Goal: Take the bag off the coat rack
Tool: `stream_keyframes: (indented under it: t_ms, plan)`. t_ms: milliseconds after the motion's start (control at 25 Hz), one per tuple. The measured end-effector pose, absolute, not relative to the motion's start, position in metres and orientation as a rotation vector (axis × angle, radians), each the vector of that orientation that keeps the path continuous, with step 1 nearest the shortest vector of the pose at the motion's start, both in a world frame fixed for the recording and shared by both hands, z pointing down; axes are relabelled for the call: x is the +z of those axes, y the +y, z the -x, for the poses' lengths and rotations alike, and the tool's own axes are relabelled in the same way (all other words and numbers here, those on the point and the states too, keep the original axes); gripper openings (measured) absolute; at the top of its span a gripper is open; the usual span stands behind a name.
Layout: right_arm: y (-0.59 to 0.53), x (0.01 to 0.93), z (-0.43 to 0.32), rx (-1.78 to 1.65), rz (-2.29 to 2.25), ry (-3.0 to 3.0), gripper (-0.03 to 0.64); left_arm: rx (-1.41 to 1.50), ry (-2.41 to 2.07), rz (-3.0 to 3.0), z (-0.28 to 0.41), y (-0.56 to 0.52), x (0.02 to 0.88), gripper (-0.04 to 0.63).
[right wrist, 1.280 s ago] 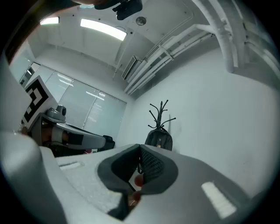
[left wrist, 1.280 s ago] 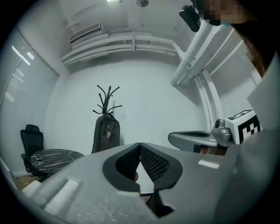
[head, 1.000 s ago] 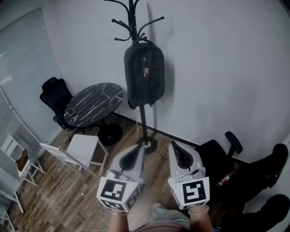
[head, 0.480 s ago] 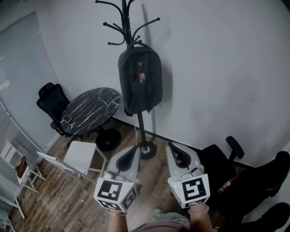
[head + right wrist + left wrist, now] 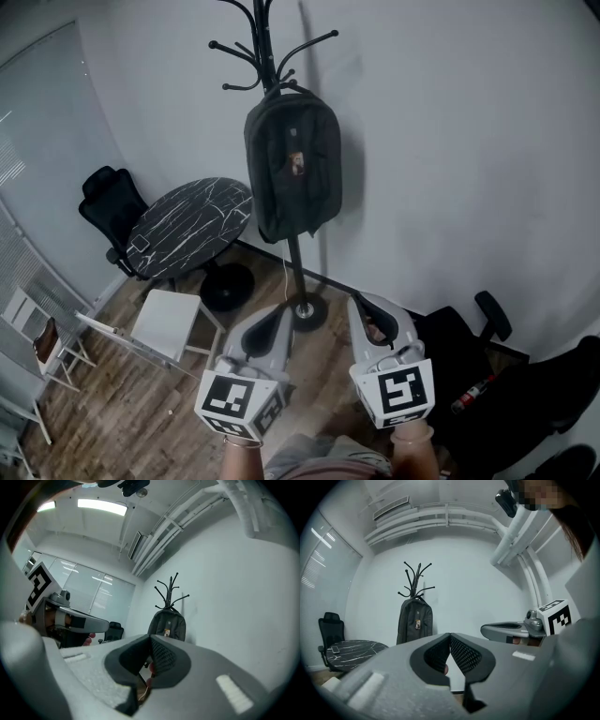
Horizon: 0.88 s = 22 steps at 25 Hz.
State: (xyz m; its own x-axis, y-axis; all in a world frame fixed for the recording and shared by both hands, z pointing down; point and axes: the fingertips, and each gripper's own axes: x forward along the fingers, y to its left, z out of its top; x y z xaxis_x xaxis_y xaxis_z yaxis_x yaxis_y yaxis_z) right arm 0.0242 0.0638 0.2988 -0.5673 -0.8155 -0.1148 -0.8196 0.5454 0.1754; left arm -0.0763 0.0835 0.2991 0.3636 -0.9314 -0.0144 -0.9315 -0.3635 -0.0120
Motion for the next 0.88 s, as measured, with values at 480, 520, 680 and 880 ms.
stream_keyframes:
  t_ms: [480,520,680,880]
  plan:
    - [0.032,0.305,-0.011,0.284,1.378,2.762,0.003,-0.028,1.770,2.567,0.089,0.048,0.306,0.011]
    - [0.028,0.306,-0.011,0.265,1.368,2.762,0.003,-0.029,1.768,2.568,0.090,0.044,0.307,0.011]
    - [0.011,0.307,-0.008,0.238,1.366,2.767,0.003,-0.040,1.768,2.578,0.096,0.026,0.308,0.011]
    - [-0.011,0.305,-0.006,0.178,1.382,2.734,0.003,-0.039,1.776,2.582,0.106,0.004,0.309,0.011]
